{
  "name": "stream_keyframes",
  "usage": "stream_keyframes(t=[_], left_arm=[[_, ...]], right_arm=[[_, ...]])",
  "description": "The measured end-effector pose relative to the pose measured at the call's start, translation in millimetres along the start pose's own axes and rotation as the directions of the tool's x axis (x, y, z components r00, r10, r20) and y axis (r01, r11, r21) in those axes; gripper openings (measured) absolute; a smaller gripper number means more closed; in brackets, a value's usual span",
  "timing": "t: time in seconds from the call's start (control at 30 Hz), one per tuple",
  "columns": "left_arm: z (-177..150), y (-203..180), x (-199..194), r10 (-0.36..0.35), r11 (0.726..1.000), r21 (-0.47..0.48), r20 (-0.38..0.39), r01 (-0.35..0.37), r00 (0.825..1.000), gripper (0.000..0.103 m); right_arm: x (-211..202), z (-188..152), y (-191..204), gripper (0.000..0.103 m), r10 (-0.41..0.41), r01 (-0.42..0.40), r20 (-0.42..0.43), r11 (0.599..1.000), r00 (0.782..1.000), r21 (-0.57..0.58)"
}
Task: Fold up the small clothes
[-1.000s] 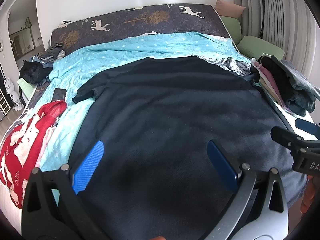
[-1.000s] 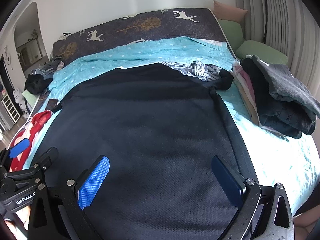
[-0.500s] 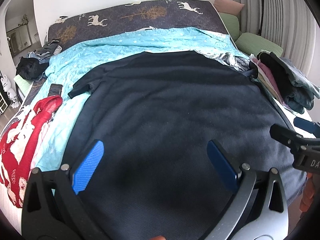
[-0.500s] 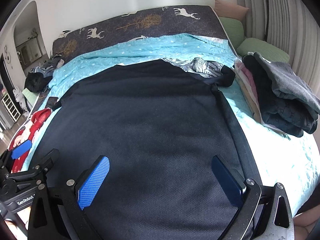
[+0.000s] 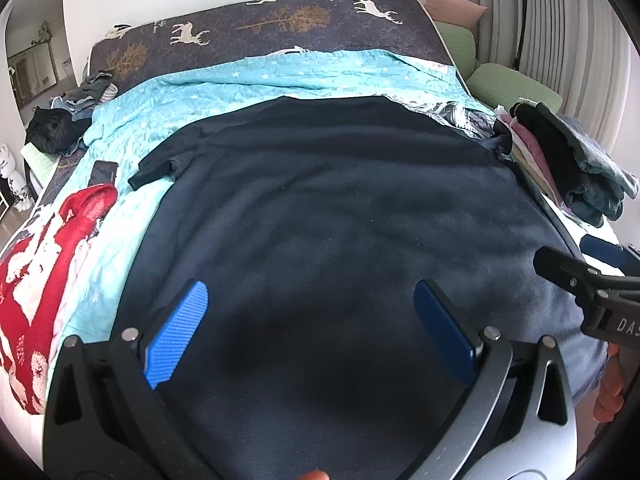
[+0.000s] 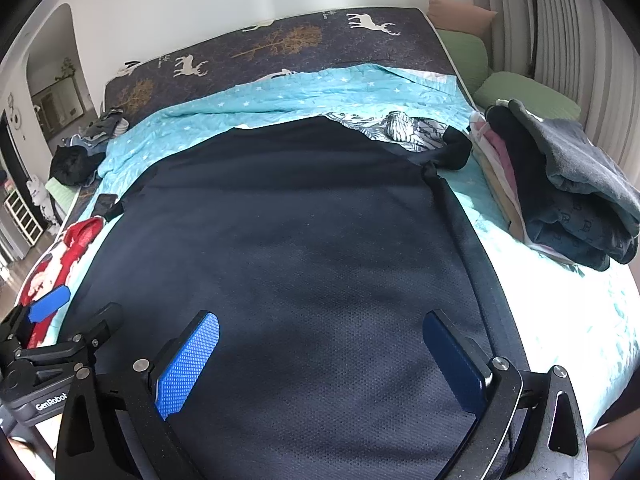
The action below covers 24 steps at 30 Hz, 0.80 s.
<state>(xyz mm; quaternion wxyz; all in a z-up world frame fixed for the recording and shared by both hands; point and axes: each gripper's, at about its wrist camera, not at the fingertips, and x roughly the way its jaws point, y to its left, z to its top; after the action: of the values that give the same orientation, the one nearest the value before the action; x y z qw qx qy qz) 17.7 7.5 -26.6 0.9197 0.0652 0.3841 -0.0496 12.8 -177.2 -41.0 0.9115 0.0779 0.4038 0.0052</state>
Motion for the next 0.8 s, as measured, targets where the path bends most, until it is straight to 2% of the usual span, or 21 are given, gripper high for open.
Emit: stream_keyframes(t=[0.13, 0.27, 0.53, 0.8], left_arm=[[-1, -3, 1, 0.007, 1.000, 0.023, -0.014, -0.006, 1.000, 0.103], [-1, -3, 3, 0.006, 0.999, 0.035, -0.033, -0.004, 0.999, 0.103], [-2, -5, 3, -0.021, 1.000, 0.016, -0.003, 0.021, 1.000, 0.103], [-1, -5, 4, -0.041, 0.999, 0.019, -0.005, 0.041, 0.999, 0.103]], right_arm=[[1, 0, 1, 0.103, -0.003, 0.003, -0.005, 1.000, 1.000, -0.002], [1, -1, 7, 0.103, -0.039, 0.040, 0.016, 0.998, 0.999, -0.049], [3, -1, 9, 0.103, -0.037, 0.037, 0.014, 0.997, 0.999, -0.065], [7, -1, 10, 0.103, -0.043, 0.043, 0.005, 0.997, 0.999, -0.070]])
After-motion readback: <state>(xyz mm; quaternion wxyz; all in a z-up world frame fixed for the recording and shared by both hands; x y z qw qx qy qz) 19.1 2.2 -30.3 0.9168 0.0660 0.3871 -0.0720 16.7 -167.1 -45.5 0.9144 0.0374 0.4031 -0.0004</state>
